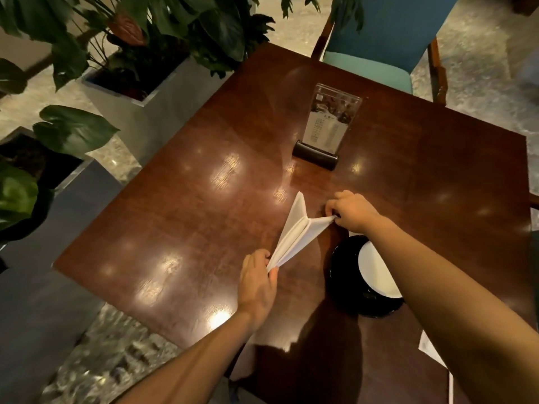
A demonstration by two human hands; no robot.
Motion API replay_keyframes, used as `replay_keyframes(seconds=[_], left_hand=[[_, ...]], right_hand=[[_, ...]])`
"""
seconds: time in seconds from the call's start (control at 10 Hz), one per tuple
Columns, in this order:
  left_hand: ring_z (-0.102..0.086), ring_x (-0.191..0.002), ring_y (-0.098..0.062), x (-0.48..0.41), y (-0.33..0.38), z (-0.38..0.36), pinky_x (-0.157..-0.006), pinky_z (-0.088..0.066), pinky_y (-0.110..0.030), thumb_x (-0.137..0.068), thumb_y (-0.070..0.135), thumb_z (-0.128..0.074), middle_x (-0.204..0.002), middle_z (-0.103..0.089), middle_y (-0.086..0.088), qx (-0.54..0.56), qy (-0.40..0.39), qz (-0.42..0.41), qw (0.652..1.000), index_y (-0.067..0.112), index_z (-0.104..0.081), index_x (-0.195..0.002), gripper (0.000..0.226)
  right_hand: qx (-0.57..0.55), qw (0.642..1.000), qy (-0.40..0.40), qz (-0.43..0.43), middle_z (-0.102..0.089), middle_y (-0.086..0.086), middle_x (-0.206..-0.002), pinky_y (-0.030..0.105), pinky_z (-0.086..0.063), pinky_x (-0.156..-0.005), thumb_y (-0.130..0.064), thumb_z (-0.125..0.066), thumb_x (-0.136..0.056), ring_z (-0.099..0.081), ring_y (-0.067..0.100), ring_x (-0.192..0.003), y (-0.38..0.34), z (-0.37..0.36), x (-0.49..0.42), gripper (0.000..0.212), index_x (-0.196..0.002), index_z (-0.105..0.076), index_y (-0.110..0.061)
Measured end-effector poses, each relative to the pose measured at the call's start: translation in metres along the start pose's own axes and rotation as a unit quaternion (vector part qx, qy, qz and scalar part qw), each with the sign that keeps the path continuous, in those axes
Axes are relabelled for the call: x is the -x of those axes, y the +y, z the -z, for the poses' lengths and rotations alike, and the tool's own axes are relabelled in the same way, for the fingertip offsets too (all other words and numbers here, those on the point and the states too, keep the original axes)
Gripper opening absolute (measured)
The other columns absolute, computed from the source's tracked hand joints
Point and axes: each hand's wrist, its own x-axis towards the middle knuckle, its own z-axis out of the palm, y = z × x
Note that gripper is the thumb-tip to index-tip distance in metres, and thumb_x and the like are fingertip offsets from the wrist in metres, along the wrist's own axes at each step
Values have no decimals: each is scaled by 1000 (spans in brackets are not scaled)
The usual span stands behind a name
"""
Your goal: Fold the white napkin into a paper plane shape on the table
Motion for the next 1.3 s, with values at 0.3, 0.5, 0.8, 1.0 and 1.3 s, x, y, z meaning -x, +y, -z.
replay_keyframes(seconds=[0.3, 0.5, 0.8, 1.0, 1.3], left_hand=[[-38, -90, -6, 10, -4, 4, -72, -31, 4, -81, 11, -68, -100, -42, 3, 7, 10, -22, 1000, 10, -51, -100, 25], [-30, -92, 0, 8, -10, 7, -67, -36, -3, -82, 15, -68, -100, -39, 8, -47, 12, -56, 997, 13, -53, -88, 16], [-53, -90, -19, 10, -12, 4, -76, -42, -26, -76, 8, -71, -93, -57, -4, -71, 21, -78, 994, 8, -56, -76, 15], [-56, -91, -21, 12, -11, 3, -78, -47, -31, -78, 9, -72, -95, -61, -6, -87, 21, -78, 993, 7, -60, -79, 12], [-42, -96, -18, 9, -22, 15, -80, -38, -29, -88, 33, -55, -103, -47, -5, -100, -50, -134, 985, 10, -51, -89, 23]], right_hand=[[-464, 866, 32, -184, -64, 3, -72, 25, -47, -61, -17, -52, -91, -54, 15, -63, -21, 22, -19, 26, -71, -67, -9], [-419, 871, -33, -254, -58, 8, -66, 32, -47, -62, -41, -55, -89, -54, 22, -59, -55, 21, -49, 42, -65, -53, -7], [-438, 844, 71, -302, -50, 5, -67, 32, -46, -59, -24, -61, -80, -51, 21, -59, -74, 17, -59, 26, -61, -49, -11], [-466, 818, 89, -324, -53, 8, -76, 33, -45, -64, -25, -62, -84, -55, 27, -70, -76, 15, -56, 28, -65, -49, -9], [-405, 860, 35, -307, -62, 17, -97, 34, -49, -70, -25, -44, -96, -59, 31, -79, -59, 21, -41, 32, -92, -62, 0]])
